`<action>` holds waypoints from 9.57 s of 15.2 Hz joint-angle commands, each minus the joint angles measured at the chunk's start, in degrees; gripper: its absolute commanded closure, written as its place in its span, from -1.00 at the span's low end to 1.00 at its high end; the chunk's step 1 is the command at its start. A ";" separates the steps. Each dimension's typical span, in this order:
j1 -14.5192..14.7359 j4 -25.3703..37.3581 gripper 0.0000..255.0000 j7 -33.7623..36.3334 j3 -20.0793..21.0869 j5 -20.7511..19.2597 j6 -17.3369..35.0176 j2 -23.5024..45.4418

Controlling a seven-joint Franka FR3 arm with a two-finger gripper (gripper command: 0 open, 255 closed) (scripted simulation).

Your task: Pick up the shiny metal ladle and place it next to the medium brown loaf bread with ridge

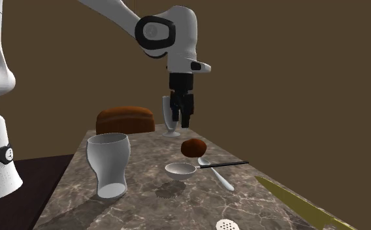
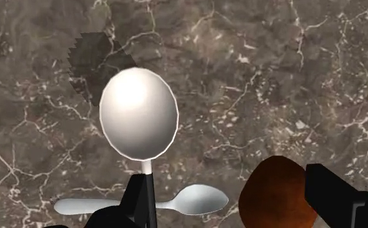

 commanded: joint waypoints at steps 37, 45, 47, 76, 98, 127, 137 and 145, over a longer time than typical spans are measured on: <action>-3.49 16.78 1.00 -4.07 -0.43 1.42 3.72 23.35; -3.25 17.34 1.00 -3.82 -0.77 0.91 -0.65 19.53; -3.20 17.64 1.00 -3.76 -0.85 0.78 -1.81 18.67; -2.90 27.88 1.00 -3.15 -1.52 -0.51 -20.44 10.21; 13.52 13.08 1.00 22.69 8.09 -1.68 -16.33 -0.75; 18.34 5.88 1.00 30.52 11.14 -2.27 -0.83 7.40; 18.49 4.22 1.00 30.60 10.97 -2.62 5.46 12.04; 18.64 3.78 1.00 30.68 10.78 -2.91 9.96 16.11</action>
